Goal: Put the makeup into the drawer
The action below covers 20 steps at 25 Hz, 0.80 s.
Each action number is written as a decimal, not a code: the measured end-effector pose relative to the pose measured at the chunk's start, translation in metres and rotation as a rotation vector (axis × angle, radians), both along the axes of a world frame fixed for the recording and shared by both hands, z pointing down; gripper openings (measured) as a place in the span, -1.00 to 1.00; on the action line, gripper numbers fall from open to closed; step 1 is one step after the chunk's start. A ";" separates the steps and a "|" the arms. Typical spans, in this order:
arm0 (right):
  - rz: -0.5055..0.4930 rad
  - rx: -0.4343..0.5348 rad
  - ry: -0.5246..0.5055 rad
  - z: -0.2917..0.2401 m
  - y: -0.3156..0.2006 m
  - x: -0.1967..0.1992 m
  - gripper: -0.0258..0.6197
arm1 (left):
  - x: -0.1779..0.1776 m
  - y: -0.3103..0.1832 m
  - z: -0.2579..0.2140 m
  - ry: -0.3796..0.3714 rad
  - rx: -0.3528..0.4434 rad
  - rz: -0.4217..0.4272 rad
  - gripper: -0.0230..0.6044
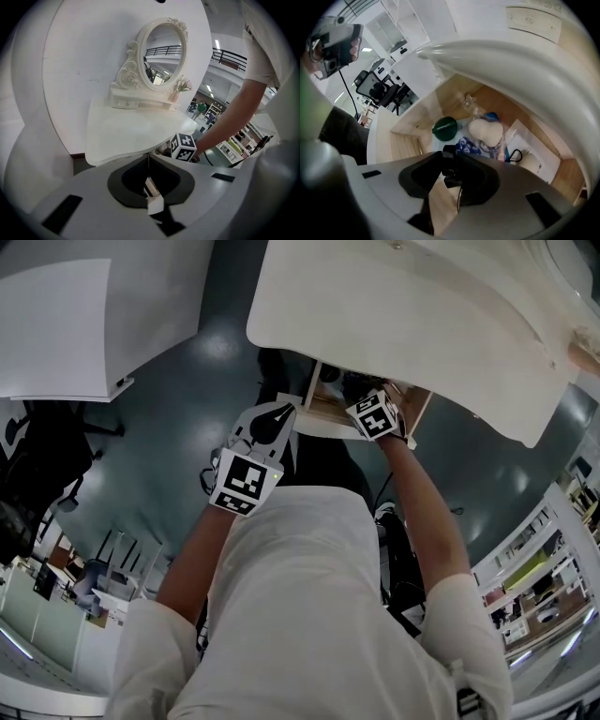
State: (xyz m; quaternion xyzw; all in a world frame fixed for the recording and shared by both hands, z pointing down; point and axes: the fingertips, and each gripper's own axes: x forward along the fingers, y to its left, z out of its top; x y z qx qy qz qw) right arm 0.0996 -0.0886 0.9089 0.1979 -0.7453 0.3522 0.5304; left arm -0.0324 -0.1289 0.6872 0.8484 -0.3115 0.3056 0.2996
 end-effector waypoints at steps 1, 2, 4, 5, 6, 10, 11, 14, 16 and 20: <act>0.008 -0.001 0.006 0.000 -0.001 0.000 -0.53 | -0.002 0.000 0.000 0.002 0.000 0.002 -0.87; 0.016 0.001 0.012 0.000 -0.003 0.001 -0.51 | -0.004 -0.001 0.001 0.003 0.001 0.003 -0.87; 0.029 0.014 0.024 -0.003 -0.007 0.002 -0.49 | -0.006 -0.002 0.001 0.007 0.002 0.009 -0.87; 0.036 0.023 0.028 -0.006 -0.009 0.003 -0.48 | -0.007 -0.003 0.002 0.010 0.003 0.013 -0.87; 0.043 0.032 0.031 -0.009 -0.011 0.003 -0.47 | -0.008 -0.003 0.002 0.013 0.004 0.018 -0.87; 0.076 0.076 0.039 -0.028 -0.019 0.006 -0.46 | -0.012 -0.009 -0.004 0.027 0.023 0.040 -0.87; 0.083 0.087 0.039 -0.035 -0.020 0.007 -0.46 | -0.013 -0.011 -0.006 0.031 0.031 0.044 -0.87; 0.100 0.114 0.039 -0.057 -0.023 0.007 -0.46 | -0.019 -0.018 -0.015 0.040 0.057 0.056 -0.87; 0.106 0.125 0.040 -0.076 -0.021 0.008 -0.47 | -0.022 -0.022 -0.024 0.043 0.072 0.065 -0.87; 0.130 0.178 0.030 -0.114 -0.028 0.010 -0.47 | -0.020 -0.036 -0.044 0.060 0.108 0.095 -0.87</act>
